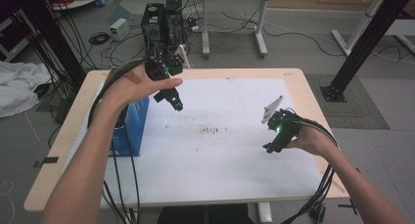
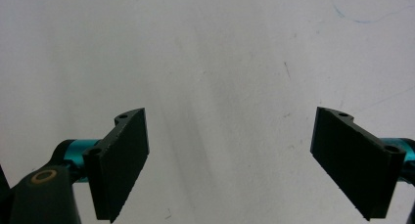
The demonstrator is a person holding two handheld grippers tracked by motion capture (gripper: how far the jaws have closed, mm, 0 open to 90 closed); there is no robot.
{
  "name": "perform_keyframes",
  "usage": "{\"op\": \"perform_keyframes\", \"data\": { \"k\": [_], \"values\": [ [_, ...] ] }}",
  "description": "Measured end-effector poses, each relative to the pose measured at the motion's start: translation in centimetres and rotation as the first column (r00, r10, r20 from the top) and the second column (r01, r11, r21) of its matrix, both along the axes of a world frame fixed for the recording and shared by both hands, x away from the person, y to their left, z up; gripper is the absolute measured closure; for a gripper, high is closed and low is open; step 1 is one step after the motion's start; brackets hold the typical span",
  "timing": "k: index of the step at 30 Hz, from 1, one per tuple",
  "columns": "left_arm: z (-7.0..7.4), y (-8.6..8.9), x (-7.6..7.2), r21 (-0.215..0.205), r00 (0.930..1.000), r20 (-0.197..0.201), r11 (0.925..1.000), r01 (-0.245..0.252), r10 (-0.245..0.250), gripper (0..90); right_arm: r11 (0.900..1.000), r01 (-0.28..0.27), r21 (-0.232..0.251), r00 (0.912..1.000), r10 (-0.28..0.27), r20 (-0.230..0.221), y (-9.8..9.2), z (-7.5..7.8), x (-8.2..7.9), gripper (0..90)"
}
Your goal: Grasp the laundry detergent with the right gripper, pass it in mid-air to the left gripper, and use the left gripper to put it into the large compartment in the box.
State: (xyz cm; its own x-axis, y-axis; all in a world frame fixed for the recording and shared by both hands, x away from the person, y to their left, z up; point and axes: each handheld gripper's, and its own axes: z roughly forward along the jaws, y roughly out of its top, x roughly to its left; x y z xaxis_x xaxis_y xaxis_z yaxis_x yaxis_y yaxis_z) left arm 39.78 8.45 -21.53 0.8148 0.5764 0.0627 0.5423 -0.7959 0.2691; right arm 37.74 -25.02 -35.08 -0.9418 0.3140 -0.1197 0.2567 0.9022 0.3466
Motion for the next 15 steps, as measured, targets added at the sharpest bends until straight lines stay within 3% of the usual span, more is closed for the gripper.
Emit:
{"op": "perform_keyframes", "data": {
  "k": [8, 10, 15],
  "values": [
    [-3.4, -1.1, -0.2, 0.002, 0.9992, -0.04, 1.0, 0.006, -0.006, 21.1, 1.0, 0.007, 0.013, 0.9998, -0.007, 0.018, -0.1, 0.8, -0.1, 13.5],
    [-5.1, -1.3, 0.0, 0.007, 0.9984, -0.057, 1.0, -0.003, 0.004, 21.1, 1.0, 0.008, 0.013, 0.9998, -0.008, 0.019, -0.1, 0.9, -0.1, 13.5],
    [-6.4, -1.4, 0.2, 0.006, 0.9979, -0.064, 0.9999, -0.012, 0.012, 21.1, 1.0, 0.011, 0.017, 0.9998, -0.011, 0.019, -0.2, 0.9, -0.2, 13.5]
  ]
}}
